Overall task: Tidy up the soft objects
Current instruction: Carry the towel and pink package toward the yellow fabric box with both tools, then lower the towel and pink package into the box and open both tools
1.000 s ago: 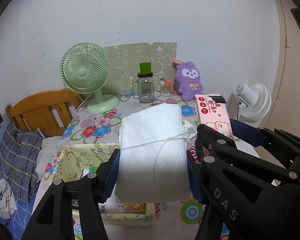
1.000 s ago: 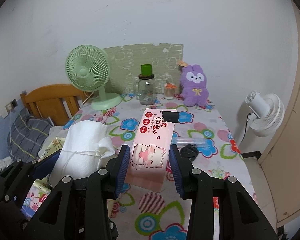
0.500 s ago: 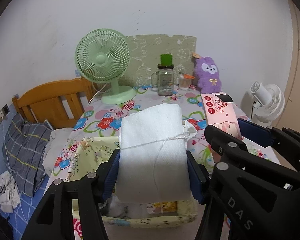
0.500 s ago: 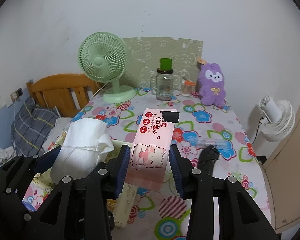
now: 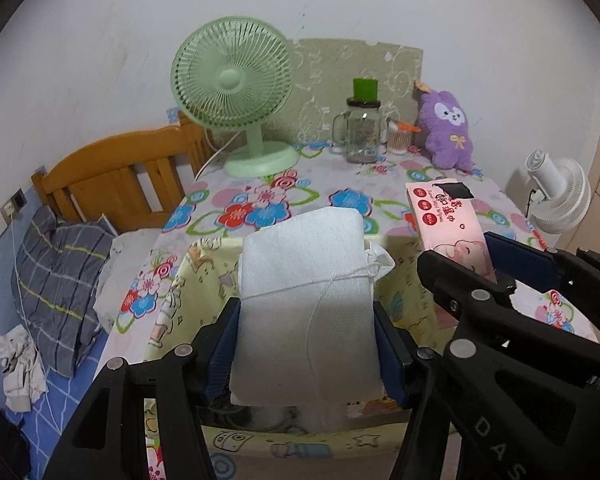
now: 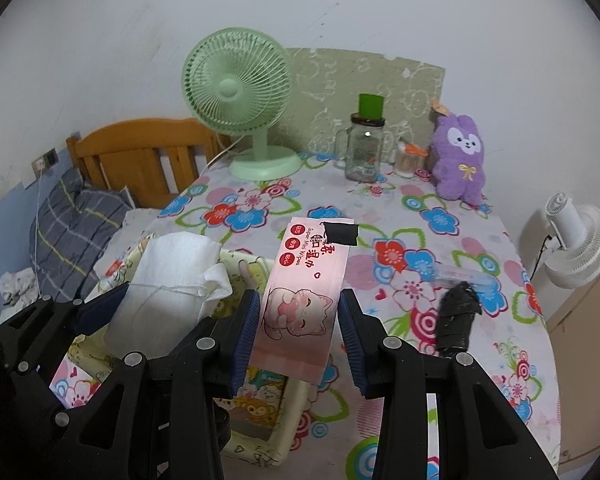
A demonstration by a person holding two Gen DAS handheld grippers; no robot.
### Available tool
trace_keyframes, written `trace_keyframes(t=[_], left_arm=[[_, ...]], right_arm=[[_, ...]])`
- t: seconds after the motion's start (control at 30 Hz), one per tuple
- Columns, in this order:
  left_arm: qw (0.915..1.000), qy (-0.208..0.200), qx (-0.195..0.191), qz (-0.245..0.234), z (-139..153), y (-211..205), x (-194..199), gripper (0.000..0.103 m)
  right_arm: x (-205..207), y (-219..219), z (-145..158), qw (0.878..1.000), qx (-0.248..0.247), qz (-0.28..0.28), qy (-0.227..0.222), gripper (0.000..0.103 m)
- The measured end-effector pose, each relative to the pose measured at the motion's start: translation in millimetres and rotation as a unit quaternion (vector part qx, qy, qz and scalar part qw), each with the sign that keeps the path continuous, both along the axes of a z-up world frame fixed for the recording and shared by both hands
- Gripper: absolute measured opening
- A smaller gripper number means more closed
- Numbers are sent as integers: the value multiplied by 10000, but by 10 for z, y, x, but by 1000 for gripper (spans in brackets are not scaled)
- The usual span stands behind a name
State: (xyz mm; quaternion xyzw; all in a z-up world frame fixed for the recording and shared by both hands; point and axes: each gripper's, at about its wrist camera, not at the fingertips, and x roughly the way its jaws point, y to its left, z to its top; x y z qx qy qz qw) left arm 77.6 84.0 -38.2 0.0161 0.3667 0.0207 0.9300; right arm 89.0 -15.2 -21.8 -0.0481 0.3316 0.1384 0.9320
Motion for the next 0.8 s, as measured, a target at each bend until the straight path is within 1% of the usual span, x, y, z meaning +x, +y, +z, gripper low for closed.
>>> trace_keyframes(t=[0.17,0.23,0.3,0.4,0.53,0.67,0.7,0.8], left_arm=[[9998,174,-10,26,-116,84,22,64],[9997,257,-30,-6,-144,104,32,66],[9996,266,-32,-16,-165,139,27,66],[9997,240,-13,-11,-174,169,16,76],[9997,230,-21,-19,-183,219,22,83],[9998,181,118,-10,-179,250,54,85],[9998,170,132,2,-174,261,57,87],[9998,199,87,53,-188,312,80,91]], right_arm=[[36,105,-98,9999,-72,97,119,43],[51,144,-133,9997,-89,139,168,43],[60,173,-158,9996,-97,182,204,43],[74,233,-200,9993,-123,244,248,43],[97,293,-238,9990,-128,289,304,43],[146,338,-257,9988,-92,349,341,43],[160,353,-260,9987,-80,357,344,43],[196,395,-267,9985,-72,416,342,43]])
